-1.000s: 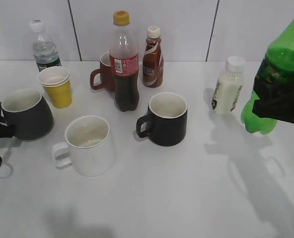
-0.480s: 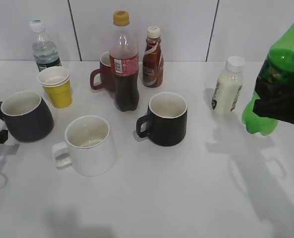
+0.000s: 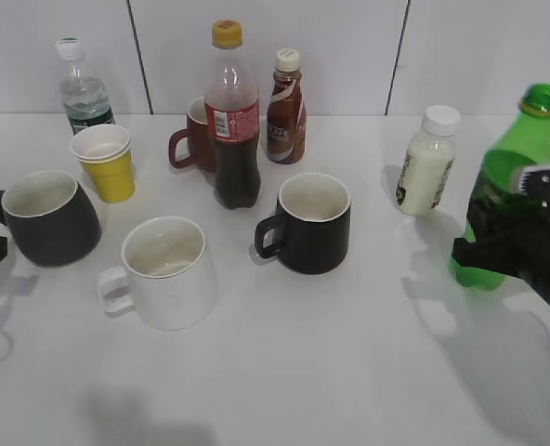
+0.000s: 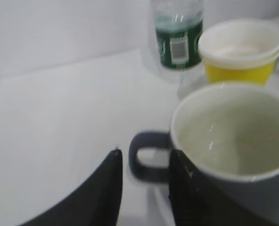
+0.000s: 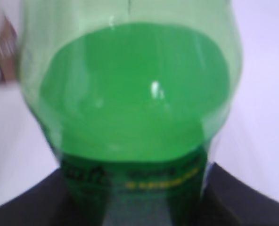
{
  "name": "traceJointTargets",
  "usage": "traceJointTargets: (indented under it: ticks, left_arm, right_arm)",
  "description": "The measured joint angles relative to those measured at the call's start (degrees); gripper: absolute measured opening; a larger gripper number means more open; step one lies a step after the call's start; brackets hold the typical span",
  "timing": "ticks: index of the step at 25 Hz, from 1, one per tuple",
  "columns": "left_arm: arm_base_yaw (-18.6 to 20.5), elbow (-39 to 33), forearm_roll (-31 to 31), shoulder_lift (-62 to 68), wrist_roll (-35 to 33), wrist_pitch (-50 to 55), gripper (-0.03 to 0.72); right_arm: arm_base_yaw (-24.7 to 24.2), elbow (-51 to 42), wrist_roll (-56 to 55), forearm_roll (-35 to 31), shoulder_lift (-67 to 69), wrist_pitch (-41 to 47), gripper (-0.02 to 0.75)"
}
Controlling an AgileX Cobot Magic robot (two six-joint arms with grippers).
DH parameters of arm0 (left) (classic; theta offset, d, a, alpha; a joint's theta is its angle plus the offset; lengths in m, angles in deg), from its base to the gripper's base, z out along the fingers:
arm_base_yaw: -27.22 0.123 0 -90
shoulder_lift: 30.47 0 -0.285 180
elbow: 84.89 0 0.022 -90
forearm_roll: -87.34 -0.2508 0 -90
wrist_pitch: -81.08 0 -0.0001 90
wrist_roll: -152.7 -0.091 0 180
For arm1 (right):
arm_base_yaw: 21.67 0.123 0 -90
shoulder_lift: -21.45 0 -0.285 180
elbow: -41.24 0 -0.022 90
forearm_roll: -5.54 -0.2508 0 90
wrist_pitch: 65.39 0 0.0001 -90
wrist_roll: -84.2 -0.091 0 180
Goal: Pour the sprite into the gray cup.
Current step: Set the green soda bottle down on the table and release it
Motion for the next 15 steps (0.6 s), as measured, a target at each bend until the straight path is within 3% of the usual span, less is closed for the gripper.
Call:
traceJointTargets:
  ticks: [4,5,8,9,15]
  left_arm:
    - [-0.97,0.00,-0.19,-3.36,0.00,1.44,0.266]
    - [-1.14,0.00,-0.19,-4.22,0.00,1.80,0.266]
    - [-1.26,-0.05,-0.19,-6.83,0.00,2.87,0.266]
    - [-1.26,-0.05,-0.19,-7.94,0.00,3.47,0.266]
    - [-1.26,1.44,-0.09,-17.61,3.52,10.97,0.266]
  right_arm:
    - [0.00,-0.59,-2.67,0.01,2.58,-3.69,0.356]
    - [0.00,-0.64,-2.91,0.01,2.58,-3.76,0.387]
    - [0.00,-0.78,-2.53,0.03,1.36,-3.25,0.594]
    - [0.00,-0.78,-1.52,0.02,0.33,-3.31,0.616]
    - [-0.06,2.42,4.15,0.14,-11.85,-0.87,0.627]
